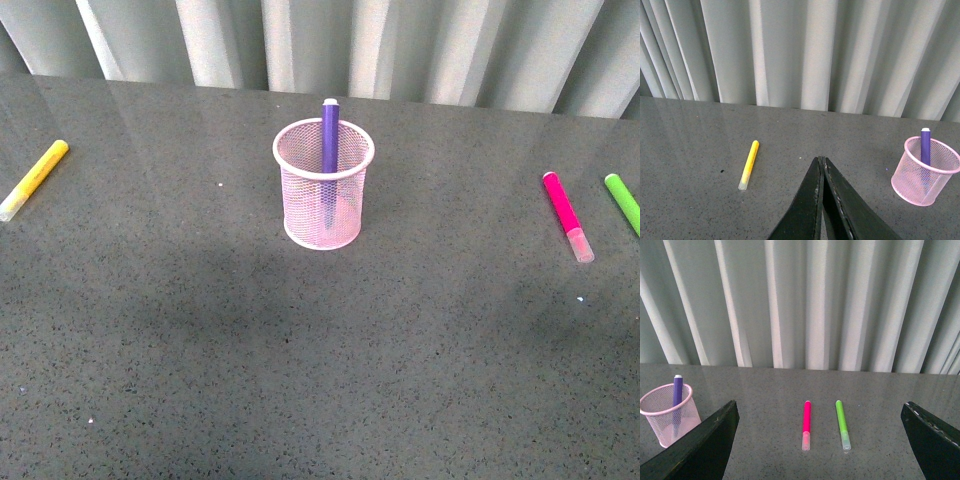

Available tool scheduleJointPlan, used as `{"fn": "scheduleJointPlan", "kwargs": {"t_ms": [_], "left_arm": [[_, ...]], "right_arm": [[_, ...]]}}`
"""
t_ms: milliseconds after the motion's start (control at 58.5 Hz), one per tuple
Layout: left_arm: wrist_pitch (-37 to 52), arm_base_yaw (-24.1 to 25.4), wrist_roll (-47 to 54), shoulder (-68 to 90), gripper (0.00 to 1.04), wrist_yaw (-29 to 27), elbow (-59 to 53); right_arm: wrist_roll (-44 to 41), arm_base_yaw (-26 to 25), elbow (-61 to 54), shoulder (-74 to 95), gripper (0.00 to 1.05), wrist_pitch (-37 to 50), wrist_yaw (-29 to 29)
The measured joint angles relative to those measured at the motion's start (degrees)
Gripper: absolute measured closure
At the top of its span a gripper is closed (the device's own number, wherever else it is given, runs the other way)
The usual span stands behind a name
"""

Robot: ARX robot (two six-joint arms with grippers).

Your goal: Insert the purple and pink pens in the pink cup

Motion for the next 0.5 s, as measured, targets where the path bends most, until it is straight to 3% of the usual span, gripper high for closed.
{"fn": "scheduleJointPlan", "kwargs": {"t_ms": [496], "left_arm": [[-14.7,0.0,0.0,-15.5,1.01,0.0,0.0]], "right_arm": [[0.0,0.0,0.0,0.0,0.07,0.0,0.0]]}}
